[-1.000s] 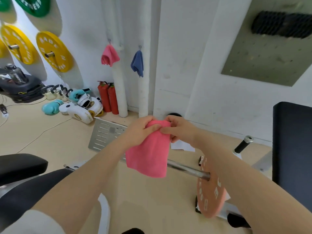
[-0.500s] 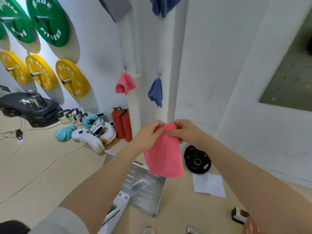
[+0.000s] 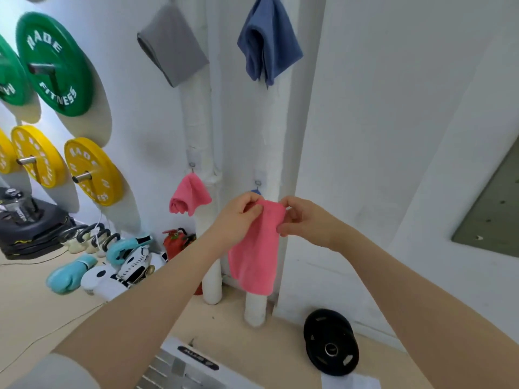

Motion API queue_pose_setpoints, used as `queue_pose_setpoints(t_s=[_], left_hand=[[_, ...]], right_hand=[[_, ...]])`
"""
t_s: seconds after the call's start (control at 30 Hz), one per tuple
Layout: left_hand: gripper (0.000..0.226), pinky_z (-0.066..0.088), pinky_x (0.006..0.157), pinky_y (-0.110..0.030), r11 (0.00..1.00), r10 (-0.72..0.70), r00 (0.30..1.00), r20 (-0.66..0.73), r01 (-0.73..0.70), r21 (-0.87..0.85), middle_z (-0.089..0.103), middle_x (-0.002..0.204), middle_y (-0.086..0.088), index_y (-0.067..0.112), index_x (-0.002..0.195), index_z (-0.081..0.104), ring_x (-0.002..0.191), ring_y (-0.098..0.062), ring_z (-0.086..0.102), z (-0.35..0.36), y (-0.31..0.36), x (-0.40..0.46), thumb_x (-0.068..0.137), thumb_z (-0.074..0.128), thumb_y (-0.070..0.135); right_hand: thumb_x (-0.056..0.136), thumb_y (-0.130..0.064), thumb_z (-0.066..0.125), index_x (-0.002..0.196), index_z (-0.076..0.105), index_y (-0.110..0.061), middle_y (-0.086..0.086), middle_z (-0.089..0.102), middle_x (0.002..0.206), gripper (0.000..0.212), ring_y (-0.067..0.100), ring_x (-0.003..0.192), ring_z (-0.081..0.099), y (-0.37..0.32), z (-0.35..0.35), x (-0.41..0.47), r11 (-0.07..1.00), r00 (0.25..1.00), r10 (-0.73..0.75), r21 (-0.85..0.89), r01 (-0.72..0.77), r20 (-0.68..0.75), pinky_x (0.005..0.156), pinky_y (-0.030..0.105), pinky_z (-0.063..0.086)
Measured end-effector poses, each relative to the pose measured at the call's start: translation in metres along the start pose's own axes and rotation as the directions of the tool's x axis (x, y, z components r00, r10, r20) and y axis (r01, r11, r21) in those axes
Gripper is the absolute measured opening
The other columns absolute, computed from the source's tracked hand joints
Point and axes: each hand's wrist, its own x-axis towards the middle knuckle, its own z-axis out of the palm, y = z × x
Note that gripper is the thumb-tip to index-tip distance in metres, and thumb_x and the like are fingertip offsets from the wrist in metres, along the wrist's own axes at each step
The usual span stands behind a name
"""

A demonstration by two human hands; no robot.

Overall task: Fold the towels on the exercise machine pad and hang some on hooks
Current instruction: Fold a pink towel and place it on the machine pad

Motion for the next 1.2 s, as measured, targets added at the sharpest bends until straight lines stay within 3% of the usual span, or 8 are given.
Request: queue_pose_setpoints(t_s=[0.1,0.23,0.43,0.63,0.77,0.9,1.03,1.2], left_hand=[[0.014,0.039,0.069,-0.005,0.997,0.009,0.999,-0.048,-0.013,-0.081,0.056,0.088,0.007,0.015,0.099,0.057,0.081,-0.003,0.049,-0.005,0.008,0.052,0.095,0.044,0.01],[0.02,0.042,0.082,-0.023,0.988,0.082,0.992,-0.092,-0.093,-0.123,0.059,0.091,0.004,0.025,0.089,0.056,0.089,-0.013,0.052,-0.011,0.035,0.132,0.095,0.044,0.01],[0.02,0.045,0.084,-0.022,0.953,0.227,0.965,-0.131,-0.248,-0.173,0.064,0.103,0.004,0.021,0.104,0.061,0.093,-0.008,0.057,-0.026,0.099,0.231,0.097,0.042,0.019],[0.012,0.043,0.082,-0.021,0.936,0.35,0.915,-0.2,-0.349,0.043,0.06,0.092,0.011,0.03,0.089,0.057,0.087,-0.006,0.055,-0.054,0.134,0.294,0.093,0.052,0.02],[0.012,0.041,0.076,-0.023,0.923,0.381,0.909,-0.168,-0.364,0.124,0.058,0.088,0.005,0.027,0.086,0.052,0.078,-0.008,0.051,-0.074,0.151,0.326,0.094,0.049,0.019],[0.013,0.043,0.073,-0.016,0.908,0.419,0.882,-0.217,-0.411,0.082,0.063,0.092,0.004,0.025,0.086,0.054,0.081,-0.008,0.055,-0.092,0.168,0.355,0.094,0.049,0.015],[0.013,0.049,0.076,-0.028,0.879,0.445,0.855,-0.266,-0.475,-0.054,0.067,0.1,-0.006,0.025,0.087,0.056,0.082,-0.015,0.06,-0.102,0.196,0.381,0.092,0.052,0.014],[0.024,0.041,0.06,-0.031,0.799,0.579,0.758,-0.302,-0.601,0.022,0.059,0.081,-0.015,0.028,0.076,0.049,0.064,-0.018,0.05,-0.12,0.236,0.425,0.092,0.051,0.01]], right_hand=[[0.082,-0.01,0.063,0.081,0.057,-0.019,0.0,0.061,0.07,0.011,0.016,0.071,0.056,-0.004,-0.031,0.042,0.994,0.985,-0.085,-0.081,0.073,-0.153,0.08,0.041,0.047],[0.083,-0.012,0.061,0.087,0.057,-0.017,0.006,0.058,0.076,0.007,0.018,0.073,0.053,-0.024,-0.086,0.104,0.975,0.941,-0.21,-0.133,0.18,-0.265,0.077,0.042,0.047],[0.086,-0.015,0.054,0.089,0.057,-0.019,0.017,0.067,0.089,0.006,0.035,0.088,0.062,-0.064,-0.171,0.181,0.926,0.849,-0.375,-0.187,0.327,-0.374,0.084,0.047,0.048],[0.088,-0.016,0.056,0.104,0.061,-0.013,0.0,0.048,0.112,0.017,0.015,0.108,0.048,-0.093,-0.217,0.234,0.868,0.745,-0.494,-0.302,0.393,-0.448,0.091,0.023,0.037],[0.091,-0.02,0.053,0.102,0.057,-0.015,0.005,0.061,0.1,0.013,0.022,0.094,0.056,-0.11,-0.234,0.258,0.876,0.741,-0.481,-0.216,0.431,-0.47,0.085,0.033,0.043],[0.09,-0.015,0.055,0.095,0.056,-0.023,0.006,0.063,0.096,0.01,0.016,0.083,0.055,-0.13,-0.253,0.279,0.84,0.713,-0.507,-0.093,0.535,-0.485,0.083,0.034,0.045],[0.091,-0.011,0.054,0.088,0.052,-0.027,0.006,0.063,0.09,0.016,0.017,0.075,0.055,-0.159,-0.287,0.295,0.785,0.701,-0.504,0.072,0.615,-0.505,0.073,0.033,0.045],[0.091,-0.004,0.049,0.078,0.046,-0.022,0.002,0.052,0.069,0.022,0.014,0.059,0.044,-0.2,-0.338,0.319,0.719,0.628,-0.601,0.009,0.695,-0.494,0.057,0.028,0.036]])
